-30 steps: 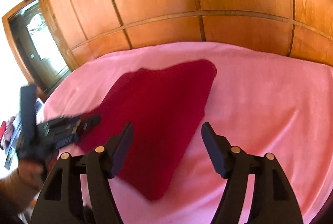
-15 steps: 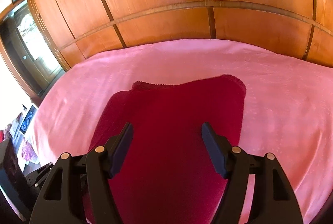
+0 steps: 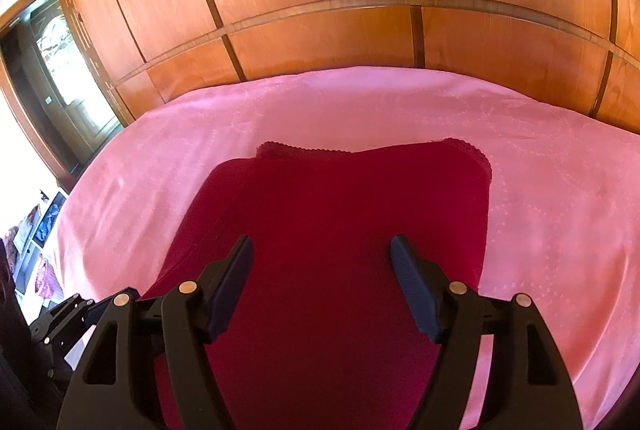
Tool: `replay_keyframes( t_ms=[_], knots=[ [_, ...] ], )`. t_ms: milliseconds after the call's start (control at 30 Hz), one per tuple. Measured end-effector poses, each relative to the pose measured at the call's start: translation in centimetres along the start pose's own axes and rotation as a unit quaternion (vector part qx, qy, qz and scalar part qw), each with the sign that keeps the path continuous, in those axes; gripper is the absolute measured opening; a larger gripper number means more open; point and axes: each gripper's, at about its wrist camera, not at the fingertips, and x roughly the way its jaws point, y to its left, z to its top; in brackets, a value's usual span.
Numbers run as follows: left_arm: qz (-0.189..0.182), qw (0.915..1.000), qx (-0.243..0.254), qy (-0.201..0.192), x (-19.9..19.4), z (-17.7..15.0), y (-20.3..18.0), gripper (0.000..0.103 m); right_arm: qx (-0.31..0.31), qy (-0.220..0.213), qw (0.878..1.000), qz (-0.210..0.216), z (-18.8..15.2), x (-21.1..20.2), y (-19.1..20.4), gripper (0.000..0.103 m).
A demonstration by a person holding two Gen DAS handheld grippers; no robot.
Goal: Fold small clothes
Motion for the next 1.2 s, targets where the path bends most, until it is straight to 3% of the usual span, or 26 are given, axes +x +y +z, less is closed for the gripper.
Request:
replay_keyframes(
  t_ms=[133,333,400,433,467,567,700,767,867,900,933,967,1200],
  knots=[
    [-0.036,0.9989,-0.030,-0.003,-0.2,1.3,1.5,0.063,0.007,-0.010,1.000,0.008,0.3,-1.3,-0.6,0.070],
    [-0.110,0.9902,-0.067,0.053,3.4,3.3,2.8,0.063,0.034,-0.030,0.999,0.008,0.1,-3.2,-2.2,0.070],
    [-0.122,0.9884,-0.065,0.063,4.3,3.5,2.5,0.054,0.036,-0.024,0.999,0.002,-0.3,-2.8,-2.4,0.070],
    [-0.121,0.9884,-0.059,0.071,4.9,3.5,2.2,0.034,0.037,-0.020,0.999,0.001,-0.5,-2.6,-2.5,0.070],
    [-0.117,0.9891,-0.051,0.075,5.3,3.3,1.8,0.021,0.038,-0.015,0.999,0.002,-0.8,-2.2,-2.5,0.070],
    [-0.106,0.9917,-0.047,0.055,5.2,2.3,1.8,0.015,0.039,-0.012,0.999,0.005,-1.3,-1.2,-1.7,0.072],
    [-0.088,0.9940,-0.045,0.045,5.6,0.6,2.2,0.015,-0.008,-0.002,1.000,-0.016,-2.1,0.9,0.1,0.084],
    [-0.084,0.9942,-0.049,0.045,5.7,0.8,2.1,0.018,-0.032,-0.006,0.999,-0.038,-2.4,1.1,0.8,0.085],
    [-0.058,0.9972,-0.025,0.041,5.4,1.2,1.3,0.028,-0.016,-0.018,1.000,-0.006,-2.3,-0.5,0.0,0.091],
    [-0.042,0.9982,-0.014,0.039,5.1,1.2,1.0,0.036,-0.002,-0.024,1.000,0.009,-2.4,-1.1,-0.7,0.095],
    [-0.027,0.9989,-0.009,0.037,5.0,1.2,1.0,0.057,0.015,-0.032,0.999,0.021,-2.5,-1.8,-1.5,0.096],
    [-0.021,0.9993,-0.005,0.031,4.7,1.4,1.0,0.063,0.035,-0.038,0.998,0.033,-2.7,-2.6,-2.7,0.096],
    [-0.099,0.9918,-0.054,0.060,5.5,1.1,2.9,0.063,0.155,-0.010,0.981,0.112,-4.9,-1.7,-8.3,0.093]
  ],
)
